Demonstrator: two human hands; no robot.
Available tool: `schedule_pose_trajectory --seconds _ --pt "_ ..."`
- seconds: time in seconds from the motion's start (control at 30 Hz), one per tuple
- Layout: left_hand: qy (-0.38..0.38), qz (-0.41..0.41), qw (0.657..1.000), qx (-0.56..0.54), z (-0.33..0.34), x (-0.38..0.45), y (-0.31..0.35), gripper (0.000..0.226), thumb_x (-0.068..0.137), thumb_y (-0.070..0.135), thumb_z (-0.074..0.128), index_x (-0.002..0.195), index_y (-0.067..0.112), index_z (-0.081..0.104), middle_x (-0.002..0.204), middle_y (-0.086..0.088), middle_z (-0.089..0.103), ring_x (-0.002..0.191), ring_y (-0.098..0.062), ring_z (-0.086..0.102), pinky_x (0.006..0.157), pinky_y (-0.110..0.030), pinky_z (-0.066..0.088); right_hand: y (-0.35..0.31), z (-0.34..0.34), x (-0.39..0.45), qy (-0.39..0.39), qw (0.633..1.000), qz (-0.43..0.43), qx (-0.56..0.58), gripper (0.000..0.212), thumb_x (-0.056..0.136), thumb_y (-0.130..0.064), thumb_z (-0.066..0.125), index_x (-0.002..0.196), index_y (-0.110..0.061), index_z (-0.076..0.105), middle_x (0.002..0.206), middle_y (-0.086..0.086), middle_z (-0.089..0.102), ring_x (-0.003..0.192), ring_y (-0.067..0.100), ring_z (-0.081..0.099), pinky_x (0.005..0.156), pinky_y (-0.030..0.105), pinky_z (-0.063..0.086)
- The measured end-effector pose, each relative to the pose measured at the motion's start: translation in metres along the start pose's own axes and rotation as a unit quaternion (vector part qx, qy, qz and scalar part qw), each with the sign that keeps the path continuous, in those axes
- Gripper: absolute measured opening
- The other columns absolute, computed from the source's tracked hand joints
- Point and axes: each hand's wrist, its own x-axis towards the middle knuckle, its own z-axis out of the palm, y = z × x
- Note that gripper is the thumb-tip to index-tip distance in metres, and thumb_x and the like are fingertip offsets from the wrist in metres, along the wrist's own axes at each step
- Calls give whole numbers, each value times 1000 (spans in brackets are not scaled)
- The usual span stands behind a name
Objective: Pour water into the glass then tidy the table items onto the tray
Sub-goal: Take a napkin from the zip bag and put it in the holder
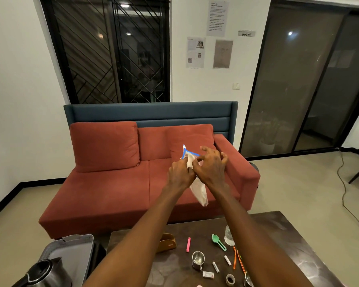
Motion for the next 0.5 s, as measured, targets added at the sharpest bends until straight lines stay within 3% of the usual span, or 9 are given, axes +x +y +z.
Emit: schedule_pose_trajectory --seconds 0.17,0.3,0.4,0.5 --pt "-32 -54 998 -22 5 5 2 28 81 17 51 107 6 57 112 -19 60 107 -41 54 77 -37 40 -9 -5 5 0 986 88 139 15 81 -26 67 77 -14 76 119 -7 68 113 14 61 108 47 34" --pt "-66 -92 994 6 8 8 -4 29 76 15 60 102 4 56 111 -14 57 106 -35 54 73 -34 39 -19 -16 9 22 955 123 269 17 80 -15 65 72 -3 72 83 10 75 77 20 69 80 44 57" --pt "-73 -103 992 5 9 7 -10 24 75 14 51 96 4 52 109 -15 56 105 -37 53 74 -34 39 -22 -25 17 31 920 164 354 24 85 -16 64 63 -6 67 68 14 67 63 17 58 61 37 53" --pt "-67 -120 990 -11 5 4 -14 25 72 14 47 95 7 49 110 -16 54 105 -39 52 78 -36 39 -19 -30 26 54 866 226 442 37 87 -17 64 52 -19 52 60 5 50 59 19 45 56 31 40"
